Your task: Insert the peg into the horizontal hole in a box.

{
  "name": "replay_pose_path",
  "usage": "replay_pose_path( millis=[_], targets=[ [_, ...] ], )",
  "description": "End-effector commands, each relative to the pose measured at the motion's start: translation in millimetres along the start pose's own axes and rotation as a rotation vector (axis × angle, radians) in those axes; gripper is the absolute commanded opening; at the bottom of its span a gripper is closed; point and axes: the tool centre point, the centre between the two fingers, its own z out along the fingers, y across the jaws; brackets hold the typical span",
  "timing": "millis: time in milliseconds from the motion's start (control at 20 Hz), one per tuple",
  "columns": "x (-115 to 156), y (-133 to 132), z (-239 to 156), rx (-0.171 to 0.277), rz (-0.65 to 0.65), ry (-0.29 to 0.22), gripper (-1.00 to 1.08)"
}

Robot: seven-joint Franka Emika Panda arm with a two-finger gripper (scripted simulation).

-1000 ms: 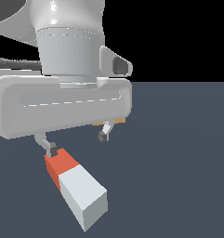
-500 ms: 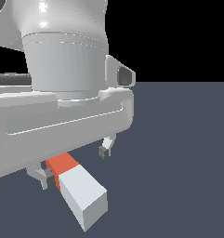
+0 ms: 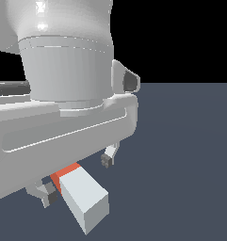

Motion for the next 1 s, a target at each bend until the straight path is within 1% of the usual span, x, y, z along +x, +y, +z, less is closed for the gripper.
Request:
replay_pose_path(
  millis=[0,400,800,950],
  targets=[
    [0.1,0.7,-0.2,0.000,-0.001,0.000,1.00],
    [0.8,1.0,4.8,0.000,0.002,0.000,1.00],
    [2.0,0.7,39.7,0.000,0.003,0.000,1.00],
    [1.7,1.0,47.3,0.000,0.003,0.000,1.00]
  ],
)
